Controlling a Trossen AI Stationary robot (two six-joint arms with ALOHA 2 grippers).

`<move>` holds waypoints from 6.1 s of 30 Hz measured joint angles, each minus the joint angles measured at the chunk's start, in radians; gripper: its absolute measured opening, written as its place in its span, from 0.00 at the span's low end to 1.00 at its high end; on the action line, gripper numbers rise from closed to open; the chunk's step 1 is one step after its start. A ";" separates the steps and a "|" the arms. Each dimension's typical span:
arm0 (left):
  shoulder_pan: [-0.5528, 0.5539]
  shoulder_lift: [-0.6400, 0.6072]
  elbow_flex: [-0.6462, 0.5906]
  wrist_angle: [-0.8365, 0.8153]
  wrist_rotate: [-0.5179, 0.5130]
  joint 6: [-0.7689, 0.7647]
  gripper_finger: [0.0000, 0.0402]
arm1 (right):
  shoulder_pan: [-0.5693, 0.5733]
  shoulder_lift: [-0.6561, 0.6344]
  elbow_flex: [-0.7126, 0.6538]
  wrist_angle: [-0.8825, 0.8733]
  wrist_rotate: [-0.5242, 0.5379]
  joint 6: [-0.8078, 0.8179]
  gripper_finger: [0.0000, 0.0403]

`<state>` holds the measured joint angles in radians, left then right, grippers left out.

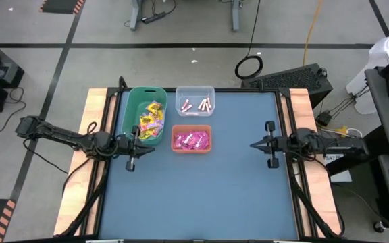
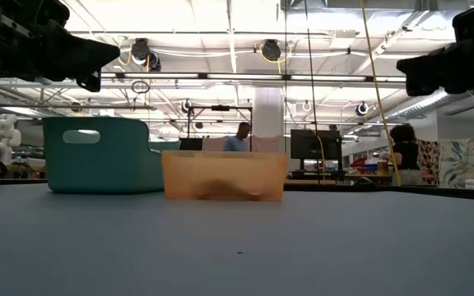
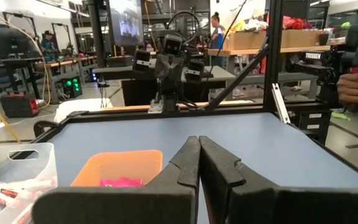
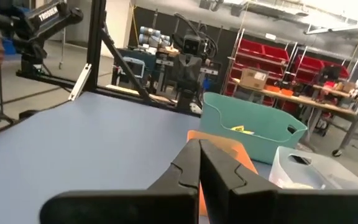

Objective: Sort candy
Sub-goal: Return to Home Position

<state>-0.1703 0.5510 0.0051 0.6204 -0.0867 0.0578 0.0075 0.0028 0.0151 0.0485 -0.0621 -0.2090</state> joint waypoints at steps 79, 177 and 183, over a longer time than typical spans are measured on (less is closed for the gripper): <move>0.039 -0.541 -0.001 -0.588 -0.018 -0.017 0.03 | -0.019 0.011 0.000 -0.028 0.013 0.041 0.00; 0.124 -0.550 0.012 -0.607 0.023 -0.051 0.03 | -0.019 0.011 0.000 -0.024 0.013 0.041 0.00; 0.124 -0.550 0.012 -0.607 0.023 -0.051 0.03 | -0.019 0.011 0.000 -0.024 0.013 0.041 0.00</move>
<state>-0.0460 0.0013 0.0170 0.0135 -0.0639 0.0071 -0.0114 0.0134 0.0147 0.0250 -0.0494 -0.1685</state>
